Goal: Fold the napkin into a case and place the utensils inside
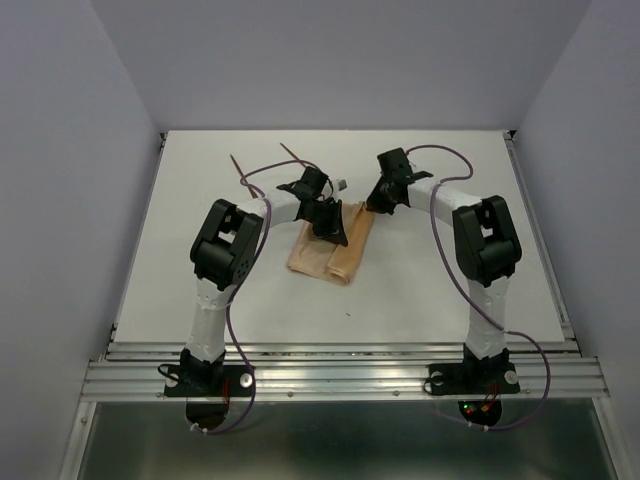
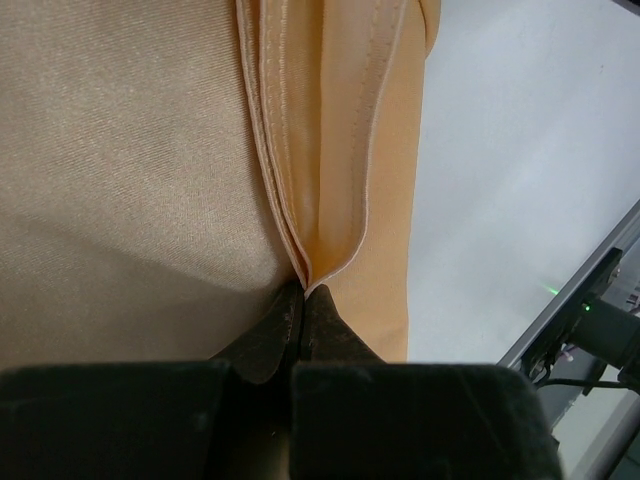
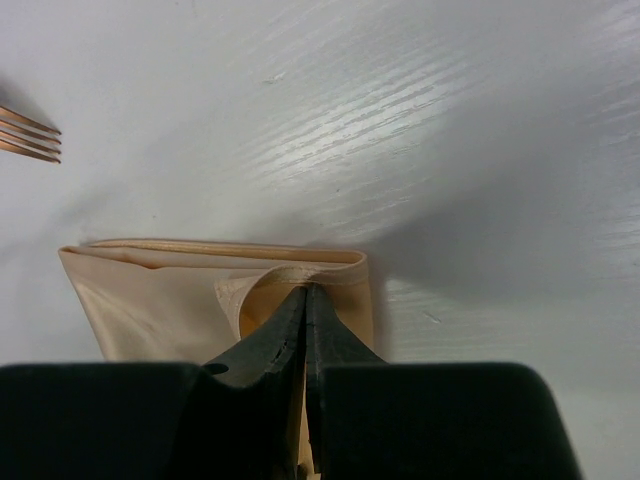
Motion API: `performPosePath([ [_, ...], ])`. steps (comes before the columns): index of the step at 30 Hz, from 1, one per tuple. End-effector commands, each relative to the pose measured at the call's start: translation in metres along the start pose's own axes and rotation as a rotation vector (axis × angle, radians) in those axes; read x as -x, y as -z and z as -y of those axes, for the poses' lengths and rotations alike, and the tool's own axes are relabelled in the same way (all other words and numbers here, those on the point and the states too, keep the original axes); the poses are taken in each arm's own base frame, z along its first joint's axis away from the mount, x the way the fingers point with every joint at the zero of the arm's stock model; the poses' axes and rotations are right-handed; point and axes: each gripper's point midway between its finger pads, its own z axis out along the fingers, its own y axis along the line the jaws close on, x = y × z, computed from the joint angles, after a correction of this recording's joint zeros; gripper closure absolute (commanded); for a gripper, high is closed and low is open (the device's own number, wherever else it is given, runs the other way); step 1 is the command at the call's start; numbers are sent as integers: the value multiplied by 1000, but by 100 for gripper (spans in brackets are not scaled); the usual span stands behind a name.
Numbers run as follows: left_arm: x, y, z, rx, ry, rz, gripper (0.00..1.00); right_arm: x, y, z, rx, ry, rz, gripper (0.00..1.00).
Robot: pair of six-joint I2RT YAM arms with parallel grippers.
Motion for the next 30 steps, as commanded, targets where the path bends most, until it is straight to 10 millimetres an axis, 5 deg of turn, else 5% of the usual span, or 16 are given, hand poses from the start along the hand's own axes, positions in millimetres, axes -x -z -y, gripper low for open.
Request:
performPosePath([
  [1,-9,-5,-14,40,-6,-28,100,1,1,-18,34,27,-7,93],
  [7,-10,-6,-14,39,-6,-30,100,-12,-1,-29,39,54,-17,94],
  [17,-10,6,-12,69,6,-6,99,-32,-27,-5,-53,53,-56,94],
  [19,-12,12,-12,89,11,4,82,-38,-34,4,-79,52,-69,94],
  [20,-10,17,-9,91,7,18,67,-41,-36,7,-88,55,-75,94],
  [23,-13,27,-8,109,16,31,50,-44,-38,11,-98,56,-82,94],
  [30,-10,65,7,130,0,107,47,-44,-37,13,-103,77,-79,94],
])
